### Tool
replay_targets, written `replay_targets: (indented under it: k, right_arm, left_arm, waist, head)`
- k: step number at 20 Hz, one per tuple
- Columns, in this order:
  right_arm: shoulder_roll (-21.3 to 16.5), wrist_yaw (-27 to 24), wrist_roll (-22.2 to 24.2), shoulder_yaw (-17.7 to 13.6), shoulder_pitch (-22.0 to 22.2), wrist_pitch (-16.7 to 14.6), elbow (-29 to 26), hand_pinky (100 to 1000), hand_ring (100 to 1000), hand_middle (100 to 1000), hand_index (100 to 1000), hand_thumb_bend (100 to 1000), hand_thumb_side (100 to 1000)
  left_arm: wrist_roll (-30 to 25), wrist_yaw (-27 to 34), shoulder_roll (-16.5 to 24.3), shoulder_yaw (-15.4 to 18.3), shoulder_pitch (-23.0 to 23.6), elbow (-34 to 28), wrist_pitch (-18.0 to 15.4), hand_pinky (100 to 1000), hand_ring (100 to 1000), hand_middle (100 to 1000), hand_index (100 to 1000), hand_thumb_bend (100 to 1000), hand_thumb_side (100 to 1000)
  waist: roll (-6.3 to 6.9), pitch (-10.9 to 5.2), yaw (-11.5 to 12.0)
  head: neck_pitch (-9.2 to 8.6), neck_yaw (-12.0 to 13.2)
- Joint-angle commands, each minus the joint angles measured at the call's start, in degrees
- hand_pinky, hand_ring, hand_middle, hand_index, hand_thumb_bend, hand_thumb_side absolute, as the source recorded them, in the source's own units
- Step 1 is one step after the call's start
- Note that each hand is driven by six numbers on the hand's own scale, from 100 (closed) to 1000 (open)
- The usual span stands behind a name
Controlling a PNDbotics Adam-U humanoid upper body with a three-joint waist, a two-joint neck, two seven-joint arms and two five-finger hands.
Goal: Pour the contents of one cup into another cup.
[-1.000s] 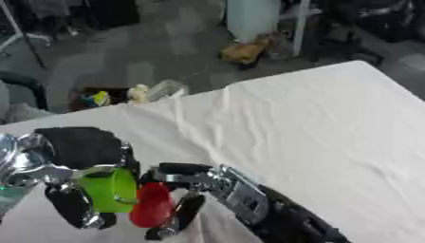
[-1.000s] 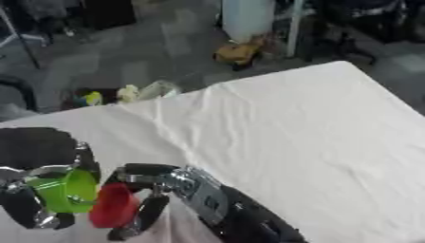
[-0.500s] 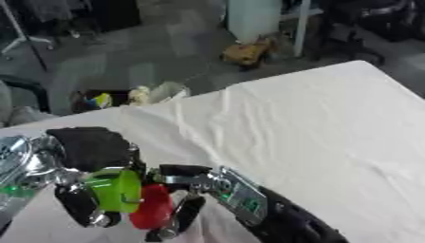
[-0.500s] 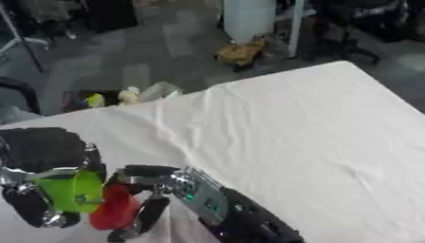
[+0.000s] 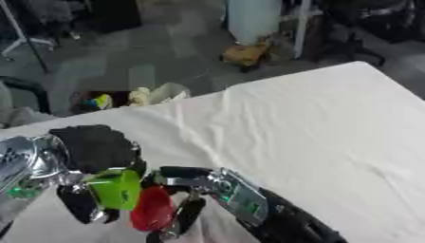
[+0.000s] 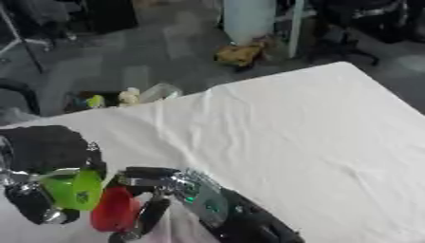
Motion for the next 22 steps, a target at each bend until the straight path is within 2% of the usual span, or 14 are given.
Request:
replay_targets:
  k: [1, 22]
  right_arm:
    - [-0.47, 0.11, 0.04, -0.07, -0.86, -0.11, -0.55, 665, 803, 146, 442, 100, 132]
    - [-0.78, -0.06, 0.03, 0.04, -0.77, 0.14, -0.75, 662, 803, 147, 440, 100, 131]
  left_arm:
    - [-4.66, -0.58, 0.47, 0.4, -1.42, -1.18, -4.99, 100, 100, 229, 706, 201, 166]
    - [-4.66, -4.63, 0.39, -1.15, -1.69, -0.74, -9.1, 100, 101, 228, 703, 205, 185]
  waist:
    - [-0.16, -1.13, 0.05]
    - [0.21, -1.32, -0.07]
  head:
    - [-0.45, 0.17]
    - [-0.55, 0.31]
